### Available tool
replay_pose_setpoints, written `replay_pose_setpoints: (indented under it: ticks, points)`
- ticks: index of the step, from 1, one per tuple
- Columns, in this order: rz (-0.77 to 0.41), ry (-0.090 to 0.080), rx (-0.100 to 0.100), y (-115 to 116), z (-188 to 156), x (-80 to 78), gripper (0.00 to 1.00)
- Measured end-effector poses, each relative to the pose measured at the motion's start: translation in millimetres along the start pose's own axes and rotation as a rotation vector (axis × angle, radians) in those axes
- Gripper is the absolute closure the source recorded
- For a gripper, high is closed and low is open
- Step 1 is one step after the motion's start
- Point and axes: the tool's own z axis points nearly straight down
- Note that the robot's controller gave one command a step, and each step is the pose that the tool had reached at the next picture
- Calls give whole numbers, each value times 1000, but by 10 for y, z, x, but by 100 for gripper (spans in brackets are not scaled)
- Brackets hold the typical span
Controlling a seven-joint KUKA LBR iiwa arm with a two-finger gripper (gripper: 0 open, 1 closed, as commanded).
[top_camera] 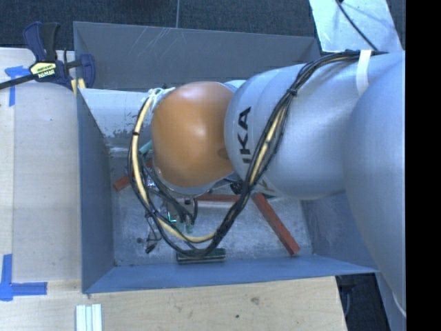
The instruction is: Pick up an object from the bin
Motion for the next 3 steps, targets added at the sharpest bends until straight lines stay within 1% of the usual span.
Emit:
replay_pose_setpoints:
  ticks: [1, 2, 3]
  points:
    - [-340, -2, 0, -732, 1150, -198, 0]
    - [-413, -15, 5, -1819, 551, -708, 0]
    - [-494, -10, 1, -1981, 1150, -1262, 0]
